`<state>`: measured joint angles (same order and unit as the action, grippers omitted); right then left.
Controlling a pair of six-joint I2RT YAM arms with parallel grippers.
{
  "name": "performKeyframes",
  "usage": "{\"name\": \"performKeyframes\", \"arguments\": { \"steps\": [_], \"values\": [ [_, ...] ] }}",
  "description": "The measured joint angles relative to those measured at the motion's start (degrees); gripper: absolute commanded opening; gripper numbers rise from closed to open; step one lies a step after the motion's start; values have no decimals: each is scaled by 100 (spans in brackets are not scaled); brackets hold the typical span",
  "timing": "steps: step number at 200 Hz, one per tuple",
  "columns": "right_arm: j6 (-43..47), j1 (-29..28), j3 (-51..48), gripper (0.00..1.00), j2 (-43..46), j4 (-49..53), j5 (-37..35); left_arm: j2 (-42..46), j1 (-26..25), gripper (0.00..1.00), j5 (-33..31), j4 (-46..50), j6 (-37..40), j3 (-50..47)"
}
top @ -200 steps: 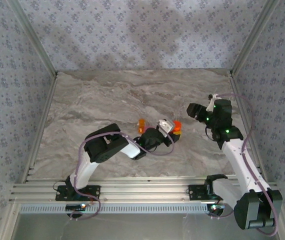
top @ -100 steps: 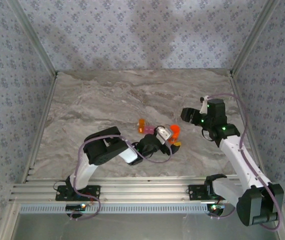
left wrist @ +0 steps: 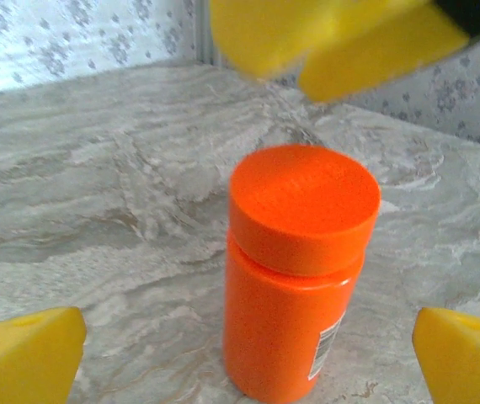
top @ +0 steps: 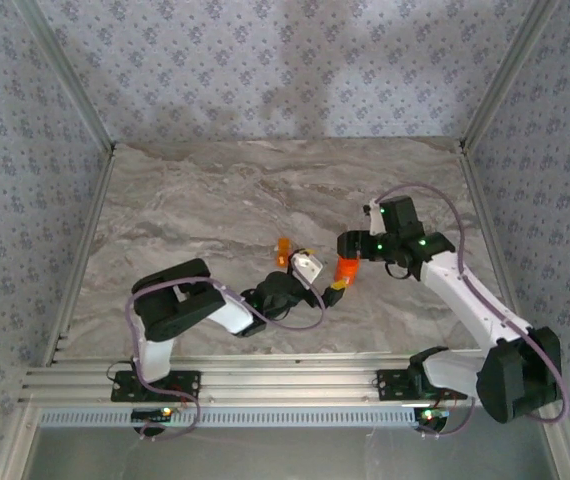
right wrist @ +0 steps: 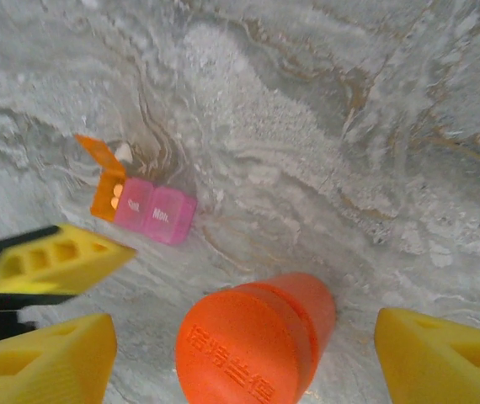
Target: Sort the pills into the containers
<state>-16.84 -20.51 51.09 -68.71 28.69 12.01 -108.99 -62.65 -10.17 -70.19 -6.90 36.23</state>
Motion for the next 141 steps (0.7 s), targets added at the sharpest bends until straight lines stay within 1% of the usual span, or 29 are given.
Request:
{"name": "performKeyframes", "arguments": {
  "steps": [46,82,141],
  "values": [
    [192,-380,295,83,-518,306,-417,632,0,99,-374,-31,48,-398],
    [280,-485,350,83,-850,452,-656,1029,0,99,-636,-13,177,-623],
    [341,-542,350,76,-1252,476,-726,1130,0,99,-861,140,299,-680]
  ]
}}
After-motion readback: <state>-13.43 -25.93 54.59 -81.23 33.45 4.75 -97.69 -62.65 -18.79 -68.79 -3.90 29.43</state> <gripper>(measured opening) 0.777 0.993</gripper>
